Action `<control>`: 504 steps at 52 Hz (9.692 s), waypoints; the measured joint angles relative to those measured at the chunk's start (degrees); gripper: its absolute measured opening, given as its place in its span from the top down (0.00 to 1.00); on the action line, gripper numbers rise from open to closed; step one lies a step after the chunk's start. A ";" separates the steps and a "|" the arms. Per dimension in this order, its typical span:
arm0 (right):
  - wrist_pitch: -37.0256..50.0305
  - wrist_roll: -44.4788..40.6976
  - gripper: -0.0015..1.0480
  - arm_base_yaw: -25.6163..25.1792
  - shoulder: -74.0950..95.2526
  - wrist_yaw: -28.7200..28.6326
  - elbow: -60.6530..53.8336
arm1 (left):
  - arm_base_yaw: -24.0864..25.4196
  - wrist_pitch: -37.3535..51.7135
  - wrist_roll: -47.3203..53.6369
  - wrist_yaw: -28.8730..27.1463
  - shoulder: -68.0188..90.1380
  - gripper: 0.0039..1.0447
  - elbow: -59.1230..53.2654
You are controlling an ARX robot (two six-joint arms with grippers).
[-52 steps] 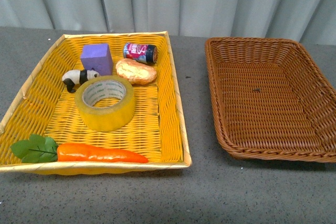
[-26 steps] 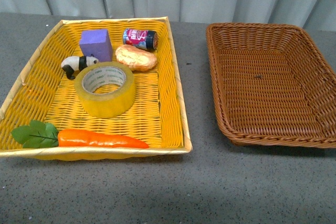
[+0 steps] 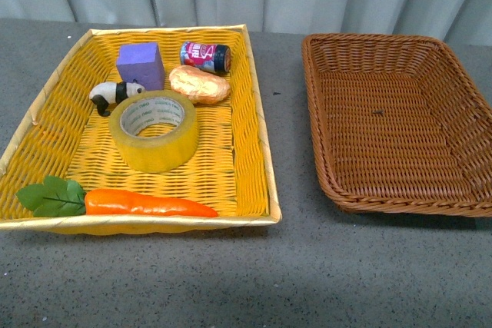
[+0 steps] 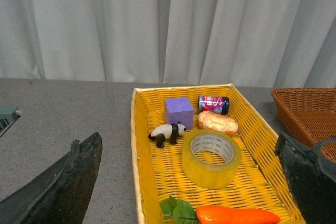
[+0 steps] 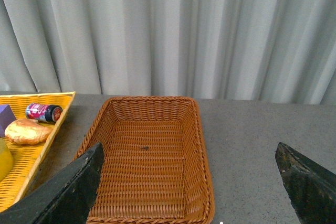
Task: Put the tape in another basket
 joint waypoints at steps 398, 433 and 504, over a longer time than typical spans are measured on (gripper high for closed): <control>0.00 0.00 0.09 0.00 0.00 -0.02 0.00 | -29.73 1.40 29.79 15.21 119.40 0.84 81.50; -8.98 -2.21 0.09 5.35 18.05 25.59 7.23 | -29.66 1.99 29.77 14.95 119.45 0.84 82.42; -17.46 -25.20 0.09 6.71 102.22 -12.26 67.58 | -29.14 2.05 28.17 13.51 119.47 0.85 82.42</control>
